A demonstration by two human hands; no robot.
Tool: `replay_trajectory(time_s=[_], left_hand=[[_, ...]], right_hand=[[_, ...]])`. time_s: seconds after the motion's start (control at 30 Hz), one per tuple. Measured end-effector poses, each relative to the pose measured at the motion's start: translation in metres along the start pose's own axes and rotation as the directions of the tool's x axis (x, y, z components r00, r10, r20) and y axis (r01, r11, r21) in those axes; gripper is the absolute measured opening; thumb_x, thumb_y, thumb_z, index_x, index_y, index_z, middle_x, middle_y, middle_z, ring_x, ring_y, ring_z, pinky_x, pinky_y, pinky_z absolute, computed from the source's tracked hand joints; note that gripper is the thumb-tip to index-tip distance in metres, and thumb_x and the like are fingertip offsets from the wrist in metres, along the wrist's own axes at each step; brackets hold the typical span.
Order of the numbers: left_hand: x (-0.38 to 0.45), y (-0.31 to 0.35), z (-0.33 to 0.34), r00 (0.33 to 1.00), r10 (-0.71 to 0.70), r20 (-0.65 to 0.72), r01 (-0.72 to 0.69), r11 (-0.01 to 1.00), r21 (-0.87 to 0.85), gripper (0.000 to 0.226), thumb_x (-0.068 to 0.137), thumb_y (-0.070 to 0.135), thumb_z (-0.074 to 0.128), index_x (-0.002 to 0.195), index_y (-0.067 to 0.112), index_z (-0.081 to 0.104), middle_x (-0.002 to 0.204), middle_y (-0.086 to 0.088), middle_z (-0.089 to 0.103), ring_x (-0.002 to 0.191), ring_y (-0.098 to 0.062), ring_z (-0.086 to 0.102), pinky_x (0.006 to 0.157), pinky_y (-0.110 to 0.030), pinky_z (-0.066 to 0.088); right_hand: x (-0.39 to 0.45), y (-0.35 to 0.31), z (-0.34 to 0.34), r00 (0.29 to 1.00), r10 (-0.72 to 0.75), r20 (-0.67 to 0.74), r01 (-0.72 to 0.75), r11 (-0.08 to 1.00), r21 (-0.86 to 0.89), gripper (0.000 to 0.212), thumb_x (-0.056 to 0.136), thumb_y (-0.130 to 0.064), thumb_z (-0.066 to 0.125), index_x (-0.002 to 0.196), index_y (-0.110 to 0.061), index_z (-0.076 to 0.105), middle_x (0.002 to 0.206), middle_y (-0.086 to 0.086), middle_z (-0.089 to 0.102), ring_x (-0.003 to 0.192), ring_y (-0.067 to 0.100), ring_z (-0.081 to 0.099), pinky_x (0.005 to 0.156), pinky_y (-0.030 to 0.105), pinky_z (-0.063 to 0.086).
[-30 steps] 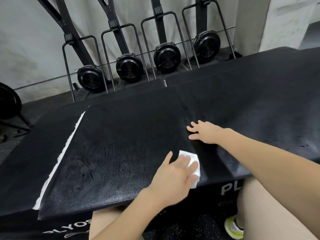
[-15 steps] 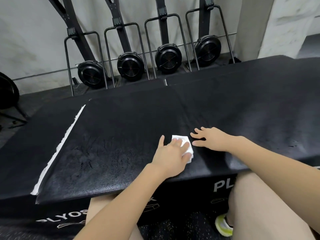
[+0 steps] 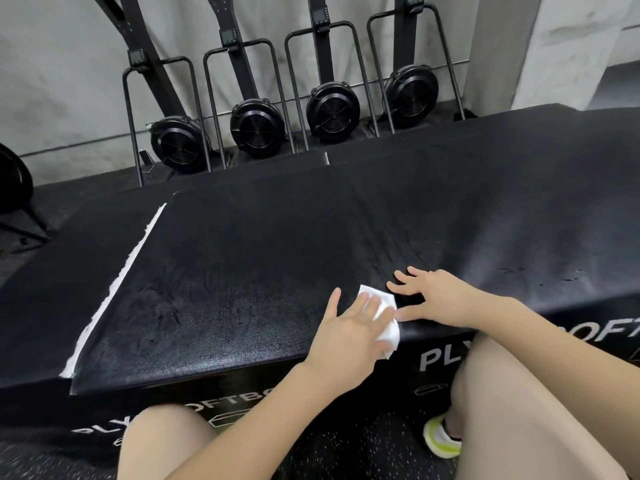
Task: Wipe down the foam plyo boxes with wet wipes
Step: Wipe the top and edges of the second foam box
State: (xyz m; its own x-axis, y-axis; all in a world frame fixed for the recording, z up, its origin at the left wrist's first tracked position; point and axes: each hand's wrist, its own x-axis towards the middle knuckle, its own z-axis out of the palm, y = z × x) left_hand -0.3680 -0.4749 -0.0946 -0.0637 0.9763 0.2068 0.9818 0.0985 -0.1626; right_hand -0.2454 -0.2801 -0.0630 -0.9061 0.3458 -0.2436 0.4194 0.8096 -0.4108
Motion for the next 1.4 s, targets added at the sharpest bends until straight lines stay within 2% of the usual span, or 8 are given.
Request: replay_trajectory(time_s=[0.1, 0.23, 0.4, 0.57, 0.77, 1.0, 1.17, 1.4], left_hand=[[0.002, 0.005, 0.004, 1.000, -0.030, -0.008, 0.030, 0.999, 0.029, 0.056, 0.086, 0.053, 0.066, 0.134, 0.026, 0.054, 0.131, 0.004, 0.063, 0.132, -0.014, 0.052, 0.113, -0.057, 0.034], [-0.033, -0.015, -0.001, 0.997, -0.047, -0.056, 0.049, 0.998, 0.040, 0.059, 0.085, 0.040, 0.074, 0.137, 0.027, 0.050, 0.137, 0.004, 0.060, 0.134, -0.012, 0.052, 0.115, -0.061, 0.033], [-0.071, -0.041, -0.004, 0.993, -0.094, -0.068, 0.101, 0.989, 0.107, 0.051, 0.091, 0.036, 0.068, 0.138, 0.022, 0.055, 0.139, -0.001, 0.060, 0.133, -0.018, 0.054, 0.113, -0.069, 0.027], [-0.048, -0.010, 0.007, 0.989, -0.147, -0.002, 0.146, 0.984, 0.100, 0.054, 0.096, 0.040, 0.036, 0.140, 0.018, 0.057, 0.141, -0.011, 0.059, 0.137, -0.028, 0.051, 0.113, -0.068, 0.019], [-0.008, 0.024, 0.017, 0.992, -0.125, 0.014, 0.122, 0.983, 0.136, 0.055, 0.098, 0.040, 0.041, 0.149, 0.018, 0.040, 0.150, -0.011, 0.049, 0.145, -0.029, 0.038, 0.117, -0.064, 0.013], [-0.058, -0.020, 0.010, 0.989, -0.150, -0.019, 0.151, 0.979, 0.135, 0.056, 0.097, 0.045, 0.037, 0.141, 0.016, 0.057, 0.142, -0.010, 0.059, 0.136, -0.025, 0.053, 0.112, -0.067, 0.022], [-0.067, -0.022, 0.016, 0.978, -0.208, 0.032, 0.201, 0.968, 0.150, 0.056, 0.096, 0.044, 0.040, 0.145, 0.018, 0.051, 0.143, -0.012, 0.057, 0.135, -0.028, 0.053, 0.114, -0.067, 0.020], [-0.017, 0.010, 0.014, 0.991, -0.118, 0.061, 0.113, 0.991, 0.070, 0.059, 0.100, 0.052, 0.036, 0.146, 0.017, 0.045, 0.146, -0.012, 0.055, 0.140, -0.029, 0.046, 0.116, -0.063, 0.026]], right_hand=[[0.000, 0.005, 0.001, 1.000, -0.004, -0.012, 0.004, 0.999, 0.032, 0.066, 0.090, -0.059, 0.060, 0.149, -0.043, 0.036, 0.163, -0.014, 0.019, 0.152, 0.008, 0.006, 0.121, 0.030, 0.008], [-0.001, 0.005, 0.001, 1.000, 0.000, -0.006, 0.000, 1.000, 0.029, 0.064, 0.092, -0.055, 0.060, 0.150, -0.041, 0.038, 0.162, -0.015, 0.019, 0.152, 0.007, 0.006, 0.121, 0.030, 0.008], [-0.002, 0.006, 0.004, 1.000, -0.008, -0.017, 0.009, 0.999, 0.045, 0.062, 0.092, -0.055, 0.059, 0.149, -0.041, 0.039, 0.162, -0.014, 0.020, 0.152, 0.006, 0.006, 0.121, 0.030, 0.007], [-0.003, 0.003, 0.003, 1.000, -0.004, -0.017, 0.004, 1.000, 0.023, 0.063, 0.094, -0.054, 0.058, 0.151, -0.039, 0.037, 0.163, -0.013, 0.018, 0.153, 0.008, 0.006, 0.122, 0.033, 0.007], [-0.006, 0.004, 0.004, 1.000, -0.007, -0.014, 0.006, 0.999, -0.037, 0.064, 0.096, -0.055, 0.053, 0.154, -0.038, 0.029, 0.164, -0.012, 0.014, 0.153, 0.009, 0.003, 0.120, 0.031, 0.007], [-0.008, 0.004, 0.007, 1.000, -0.009, -0.025, 0.009, 1.000, -0.016, 0.063, 0.098, -0.052, 0.052, 0.154, -0.037, 0.030, 0.163, -0.015, 0.014, 0.153, 0.009, 0.002, 0.121, 0.031, 0.005], [-0.005, 0.005, 0.011, 0.999, -0.017, -0.041, 0.017, 1.000, -0.010, 0.062, 0.097, -0.052, 0.053, 0.153, -0.038, 0.031, 0.163, -0.015, 0.015, 0.153, 0.009, 0.003, 0.121, 0.030, 0.005], [-0.007, 0.004, 0.010, 0.993, -0.024, -0.112, 0.019, 0.999, -0.047, 0.058, 0.097, -0.056, 0.052, 0.151, -0.041, 0.035, 0.160, -0.020, 0.023, 0.151, 0.004, 0.013, 0.120, 0.029, 0.013]])
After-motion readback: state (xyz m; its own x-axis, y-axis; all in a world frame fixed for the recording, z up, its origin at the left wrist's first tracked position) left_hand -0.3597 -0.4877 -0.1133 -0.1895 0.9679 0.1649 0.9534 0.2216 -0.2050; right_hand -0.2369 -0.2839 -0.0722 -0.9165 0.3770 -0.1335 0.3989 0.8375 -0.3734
